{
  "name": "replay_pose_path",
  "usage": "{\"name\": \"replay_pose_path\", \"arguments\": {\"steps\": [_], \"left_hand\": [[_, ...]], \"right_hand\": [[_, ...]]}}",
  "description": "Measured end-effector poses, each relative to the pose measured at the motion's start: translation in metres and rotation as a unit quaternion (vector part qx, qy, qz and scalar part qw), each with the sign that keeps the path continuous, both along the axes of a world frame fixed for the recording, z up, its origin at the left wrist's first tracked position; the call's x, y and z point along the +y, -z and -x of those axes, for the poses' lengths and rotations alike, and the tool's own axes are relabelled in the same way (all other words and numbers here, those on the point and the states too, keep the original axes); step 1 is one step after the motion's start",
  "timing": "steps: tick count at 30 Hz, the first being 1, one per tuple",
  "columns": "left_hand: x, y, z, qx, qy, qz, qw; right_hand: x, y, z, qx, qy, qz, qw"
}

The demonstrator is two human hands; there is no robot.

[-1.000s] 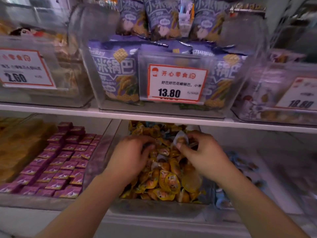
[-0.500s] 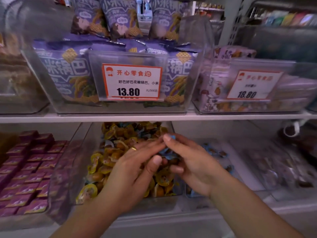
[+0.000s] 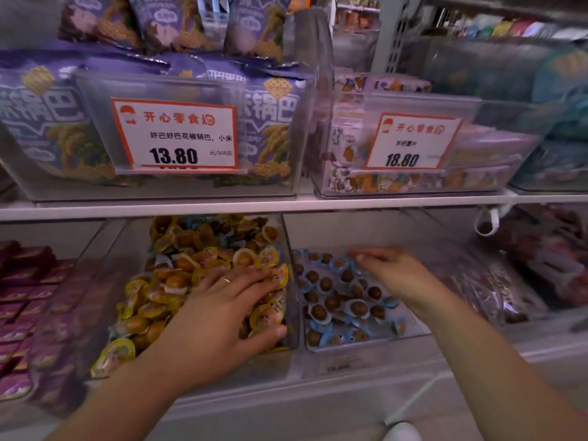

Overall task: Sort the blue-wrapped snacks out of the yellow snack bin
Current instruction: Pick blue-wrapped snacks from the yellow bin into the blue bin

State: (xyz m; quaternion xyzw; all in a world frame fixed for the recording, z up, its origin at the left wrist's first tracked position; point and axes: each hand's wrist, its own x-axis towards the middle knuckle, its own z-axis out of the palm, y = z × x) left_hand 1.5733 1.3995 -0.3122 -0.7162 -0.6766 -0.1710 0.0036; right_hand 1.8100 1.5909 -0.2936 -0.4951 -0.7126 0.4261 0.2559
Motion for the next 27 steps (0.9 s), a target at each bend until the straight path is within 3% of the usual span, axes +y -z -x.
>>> {"name": "replay_pose_path", "arguments": {"steps": [3,5,10,14,19,23,27], "left_hand": [[0.005,0.0,0.0,0.019,-0.026,0.014,0.999],[0.005,0.0,0.004,0.046,-0.04,0.001,0.998],[0.006,-0.002,0.028,0.123,-0.089,-0.026,0.988],[0.008,-0.005,0.053,0.116,-0.166,-0.049,0.978],[0.01,-0.006,0.074,0.026,-0.275,-0.037,0.96],[0.012,-0.002,0.076,-0.016,-0.248,-0.031,0.968],[0.009,-0.008,0.071,0.06,-0.197,-0.074,0.976]], "right_hand": [[-0.012,-0.003,0.025,0.088,0.025,-0.075,0.993],[-0.03,-0.003,0.047,0.142,-0.022,-0.112,0.983],[-0.064,0.013,0.077,0.035,-0.138,-0.282,0.949],[-0.063,0.014,0.076,0.001,-0.153,-0.239,0.959],[-0.07,0.012,0.076,0.01,-0.155,-0.22,0.963],[-0.071,0.014,0.077,0.008,-0.146,-0.217,0.965],[-0.071,0.015,0.078,0.006,-0.149,-0.218,0.964]]}}
